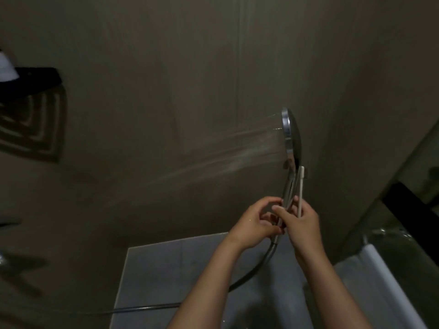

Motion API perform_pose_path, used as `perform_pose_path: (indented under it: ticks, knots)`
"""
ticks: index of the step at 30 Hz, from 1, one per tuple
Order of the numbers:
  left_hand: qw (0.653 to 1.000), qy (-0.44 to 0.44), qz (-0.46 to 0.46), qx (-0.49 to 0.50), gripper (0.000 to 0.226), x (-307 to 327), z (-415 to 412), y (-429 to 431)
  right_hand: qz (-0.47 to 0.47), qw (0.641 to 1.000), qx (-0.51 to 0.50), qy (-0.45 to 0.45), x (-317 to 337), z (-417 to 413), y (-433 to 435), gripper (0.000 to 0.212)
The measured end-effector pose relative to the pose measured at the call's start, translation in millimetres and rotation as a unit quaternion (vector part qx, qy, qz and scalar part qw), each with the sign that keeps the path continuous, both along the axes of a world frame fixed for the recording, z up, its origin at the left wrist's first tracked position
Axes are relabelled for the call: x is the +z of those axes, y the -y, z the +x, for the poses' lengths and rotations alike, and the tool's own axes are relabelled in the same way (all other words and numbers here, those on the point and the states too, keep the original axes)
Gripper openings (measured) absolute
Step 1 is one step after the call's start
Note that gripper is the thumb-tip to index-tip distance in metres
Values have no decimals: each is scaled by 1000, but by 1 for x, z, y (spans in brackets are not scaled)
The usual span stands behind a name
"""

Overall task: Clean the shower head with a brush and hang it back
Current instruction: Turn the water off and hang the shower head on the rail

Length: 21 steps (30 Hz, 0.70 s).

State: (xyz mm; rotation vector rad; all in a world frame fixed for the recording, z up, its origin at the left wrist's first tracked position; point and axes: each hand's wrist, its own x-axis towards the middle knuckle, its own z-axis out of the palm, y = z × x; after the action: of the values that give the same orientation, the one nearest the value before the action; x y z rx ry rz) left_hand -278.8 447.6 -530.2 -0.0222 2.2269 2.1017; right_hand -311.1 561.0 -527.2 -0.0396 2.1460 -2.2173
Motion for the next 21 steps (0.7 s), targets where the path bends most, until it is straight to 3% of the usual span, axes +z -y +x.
perform_pose_path:
  ticks: [9, 21]
  knots:
    - [999, 0, -19, -51, 60, -14, -3, -70, 6, 998, -63, 1, -5, 16, -70, 17]
    - [994, 32, -28, -104, 58, -50, 31, -103, 60, 989, -125, 47, -29, 71, -95, 23]
